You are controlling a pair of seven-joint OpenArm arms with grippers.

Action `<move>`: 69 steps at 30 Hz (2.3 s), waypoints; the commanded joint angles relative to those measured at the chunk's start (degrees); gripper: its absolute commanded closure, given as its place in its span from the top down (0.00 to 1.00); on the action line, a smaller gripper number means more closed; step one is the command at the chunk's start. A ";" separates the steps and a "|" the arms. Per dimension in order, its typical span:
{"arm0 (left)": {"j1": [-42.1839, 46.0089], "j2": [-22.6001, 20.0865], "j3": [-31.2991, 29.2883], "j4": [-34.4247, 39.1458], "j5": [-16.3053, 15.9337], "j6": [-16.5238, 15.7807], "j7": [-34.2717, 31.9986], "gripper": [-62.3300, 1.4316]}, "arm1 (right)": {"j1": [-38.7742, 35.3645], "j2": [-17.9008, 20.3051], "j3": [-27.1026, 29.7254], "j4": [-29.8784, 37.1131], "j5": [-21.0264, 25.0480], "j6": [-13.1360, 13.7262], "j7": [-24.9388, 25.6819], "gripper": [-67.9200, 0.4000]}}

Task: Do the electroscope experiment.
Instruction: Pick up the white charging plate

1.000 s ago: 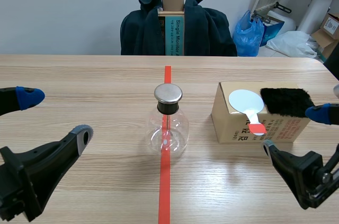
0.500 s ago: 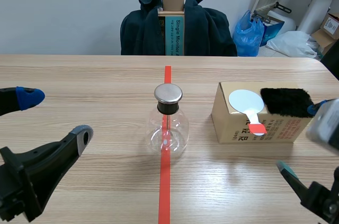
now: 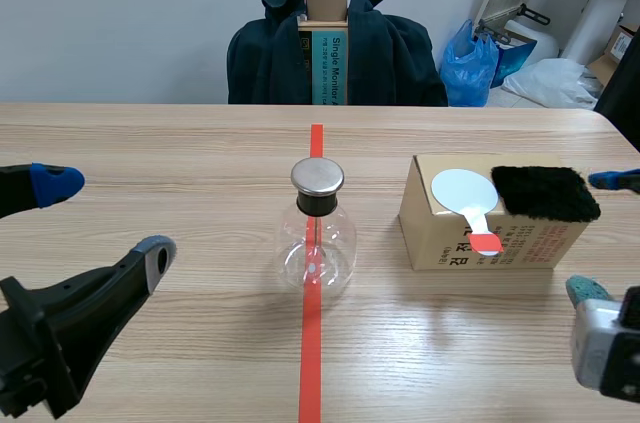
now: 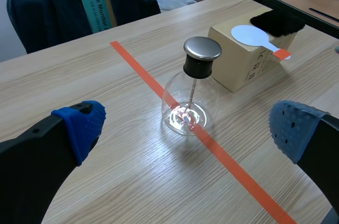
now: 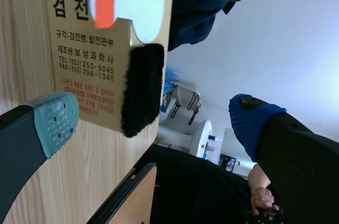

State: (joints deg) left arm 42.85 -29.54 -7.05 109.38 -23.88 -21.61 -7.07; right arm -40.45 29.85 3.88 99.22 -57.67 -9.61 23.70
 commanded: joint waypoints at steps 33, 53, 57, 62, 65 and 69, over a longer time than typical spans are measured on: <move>-0.17 0.31 -0.04 0.94 -0.37 -0.17 -0.81 1.00 | 19.71 -5.73 -28.06 -18.71 -5.09 -13.53 -24.94 0.85; -0.17 0.28 -0.04 0.94 -0.37 -0.17 -0.79 1.00 | 23.32 -5.25 -25.94 -18.73 -7.69 -13.29 -23.39 0.38; -0.17 0.28 -0.04 0.94 -0.37 -0.17 -0.79 1.00 | 23.32 -5.25 -25.94 -18.75 -7.69 -13.29 -23.39 0.17; -0.17 0.28 -0.04 0.94 -0.37 -0.17 -0.79 1.00 | 23.32 -5.25 -25.94 -18.75 -7.72 -13.29 -23.37 0.16; -0.17 0.28 -0.04 0.94 -0.37 -0.17 -0.79 1.00 | 23.32 -5.25 -25.94 -18.75 -7.72 -13.29 -23.37 0.09; -0.17 0.28 -0.04 0.94 -0.37 -0.17 -0.79 1.00 | 23.32 -5.25 -25.94 -18.75 -7.72 -13.29 -23.34 0.02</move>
State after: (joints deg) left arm 42.85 -29.54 -7.05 109.38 -23.88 -21.61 -7.07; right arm -17.54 23.66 -22.57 79.13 -65.17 -22.28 0.36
